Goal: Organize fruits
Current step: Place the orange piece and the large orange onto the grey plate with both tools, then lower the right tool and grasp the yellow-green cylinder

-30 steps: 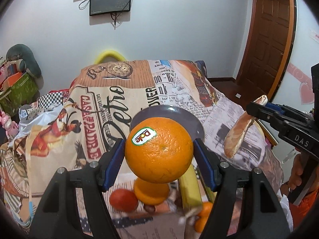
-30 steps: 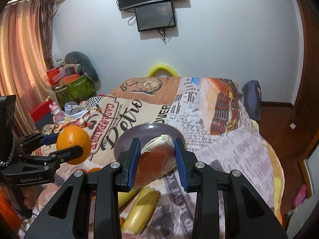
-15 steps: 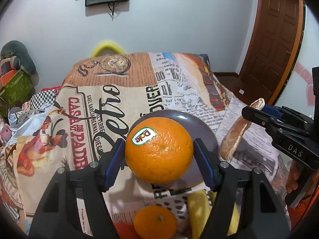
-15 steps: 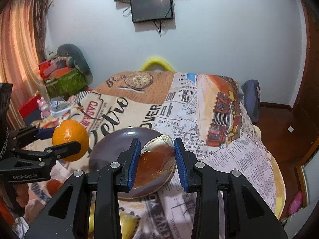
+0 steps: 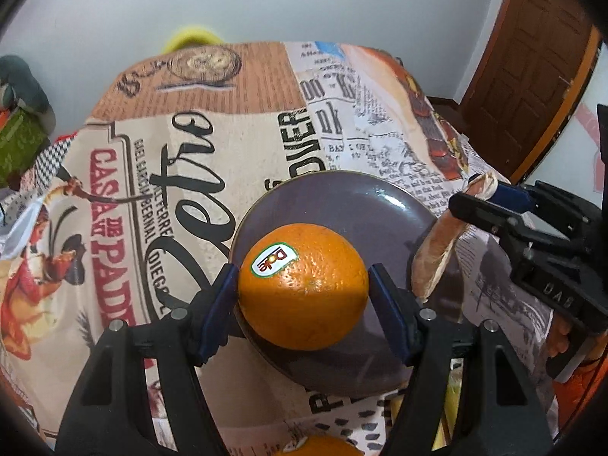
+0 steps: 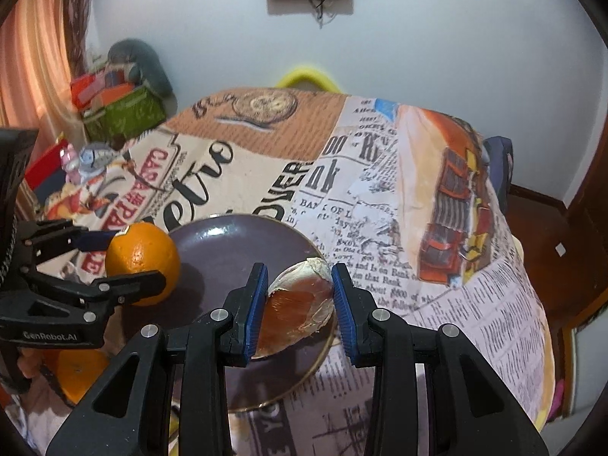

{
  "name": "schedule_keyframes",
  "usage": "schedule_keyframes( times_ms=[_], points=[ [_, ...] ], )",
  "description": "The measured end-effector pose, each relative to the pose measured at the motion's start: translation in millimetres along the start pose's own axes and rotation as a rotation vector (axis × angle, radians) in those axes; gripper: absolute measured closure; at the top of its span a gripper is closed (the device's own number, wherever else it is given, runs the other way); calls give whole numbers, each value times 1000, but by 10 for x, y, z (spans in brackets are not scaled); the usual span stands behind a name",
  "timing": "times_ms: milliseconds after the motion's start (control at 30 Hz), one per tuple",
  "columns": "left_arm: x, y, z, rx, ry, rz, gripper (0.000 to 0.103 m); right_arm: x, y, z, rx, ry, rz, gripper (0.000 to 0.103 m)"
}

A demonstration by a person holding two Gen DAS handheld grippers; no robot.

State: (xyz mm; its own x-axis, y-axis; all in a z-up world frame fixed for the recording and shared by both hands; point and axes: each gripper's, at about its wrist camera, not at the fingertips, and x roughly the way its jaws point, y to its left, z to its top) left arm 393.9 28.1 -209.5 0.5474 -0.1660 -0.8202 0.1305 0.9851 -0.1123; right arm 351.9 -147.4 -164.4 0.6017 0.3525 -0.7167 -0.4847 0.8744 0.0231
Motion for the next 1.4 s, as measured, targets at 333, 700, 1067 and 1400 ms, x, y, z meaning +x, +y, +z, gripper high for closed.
schedule_keyframes(
  times_ms=[333,700,1067,1400],
  points=[
    [215,73,65,3,52,10,34,252,-20,130,13,28,21,70],
    [107,131,113,-39,10,-5,30,120,4,158,29,6,43,60],
    [-537,-82,-93,36,-99,45,30,-395,146,-25,30,-41,7,56],
    [-1149,-195,-424,32,-163,40,30,-937,325,-266,56,-62,6,56]
  ],
)
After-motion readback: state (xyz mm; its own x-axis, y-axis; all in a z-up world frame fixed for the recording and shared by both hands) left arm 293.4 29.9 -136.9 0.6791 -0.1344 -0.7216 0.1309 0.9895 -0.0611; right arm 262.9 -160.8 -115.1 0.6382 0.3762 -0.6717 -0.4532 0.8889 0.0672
